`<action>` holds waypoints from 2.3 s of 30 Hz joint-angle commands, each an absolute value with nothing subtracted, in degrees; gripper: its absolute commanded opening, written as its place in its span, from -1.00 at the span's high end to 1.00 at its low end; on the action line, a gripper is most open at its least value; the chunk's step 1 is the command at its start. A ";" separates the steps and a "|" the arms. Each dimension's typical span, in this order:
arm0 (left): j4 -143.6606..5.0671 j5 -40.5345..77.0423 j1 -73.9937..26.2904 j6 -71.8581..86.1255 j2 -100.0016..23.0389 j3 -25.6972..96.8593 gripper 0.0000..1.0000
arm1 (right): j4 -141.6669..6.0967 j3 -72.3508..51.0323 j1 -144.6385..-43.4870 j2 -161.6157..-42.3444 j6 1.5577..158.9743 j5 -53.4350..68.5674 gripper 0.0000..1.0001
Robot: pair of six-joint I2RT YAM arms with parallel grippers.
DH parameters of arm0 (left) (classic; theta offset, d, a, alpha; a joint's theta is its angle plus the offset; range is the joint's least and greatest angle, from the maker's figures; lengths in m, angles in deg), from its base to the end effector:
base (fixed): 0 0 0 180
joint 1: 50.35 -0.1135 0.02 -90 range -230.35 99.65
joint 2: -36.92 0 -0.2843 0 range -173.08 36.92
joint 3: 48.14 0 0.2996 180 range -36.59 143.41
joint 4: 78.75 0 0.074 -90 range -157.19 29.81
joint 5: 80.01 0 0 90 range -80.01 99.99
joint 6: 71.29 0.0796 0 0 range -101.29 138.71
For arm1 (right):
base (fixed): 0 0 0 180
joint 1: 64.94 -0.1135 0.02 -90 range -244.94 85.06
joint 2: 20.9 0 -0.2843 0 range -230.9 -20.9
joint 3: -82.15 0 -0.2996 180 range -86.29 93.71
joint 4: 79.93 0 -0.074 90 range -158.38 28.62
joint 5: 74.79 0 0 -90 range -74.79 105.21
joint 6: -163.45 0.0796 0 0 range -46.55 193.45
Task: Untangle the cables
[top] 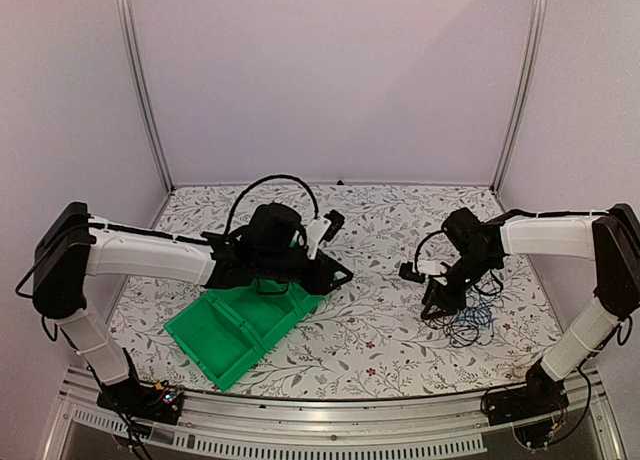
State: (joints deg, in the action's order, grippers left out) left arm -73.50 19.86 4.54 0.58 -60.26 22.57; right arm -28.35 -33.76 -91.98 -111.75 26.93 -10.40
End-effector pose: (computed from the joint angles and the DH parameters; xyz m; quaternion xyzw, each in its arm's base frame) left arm 0.2496 -0.3787 0.1819 0.3141 0.8126 -0.3490 0.3452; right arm 0.2704 0.1767 0.1201 -0.5989 0.7635 0.2006 0.1349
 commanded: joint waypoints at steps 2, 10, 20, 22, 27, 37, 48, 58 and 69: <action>-76.92 20.62 6.19 -0.17 -62.00 23.51 0.14 | -30.39 -33.65 -92.27 -112.15 28.16 -10.17 0.19; -78.85 19.99 7.28 0.14 -63.76 24.22 0.15 | -29.58 -33.01 -92.28 -113.71 28.54 -10.85 0.95; -92.51 19.73 11.46 3.79 -67.65 23.71 -0.04 | -18.31 -18.51 -92.34 -104.45 31.41 -21.33 1.00; -96.96 20.24 12.21 3.94 -68.27 24.06 -0.07 | -17.49 -16.38 -92.30 -103.02 31.82 -22.44 1.00; -103.18 23.29 12.78 3.04 -71.16 27.44 -0.08 | -16.45 -13.43 -92.28 -102.70 32.26 -23.84 1.00; -103.45 23.11 12.73 -0.40 -78.38 35.12 0.16 | -15.45 -10.32 -92.27 -102.15 32.84 -27.51 1.00; -109.38 19.67 11.74 -3.96 -78.57 31.65 1.00 | -25.95 -19.49 -92.18 -100.22 35.52 -26.19 0.40; -116.48 17.97 7.57 -15.43 -76.42 19.83 1.00 | -41.78 -32.80 -92.30 -100.30 37.53 -22.54 -0.35; -119.57 18.61 6.31 -18.47 -76.42 16.28 1.00 | -47.86 -25.20 -96.59 -117.91 39.35 -17.02 -0.33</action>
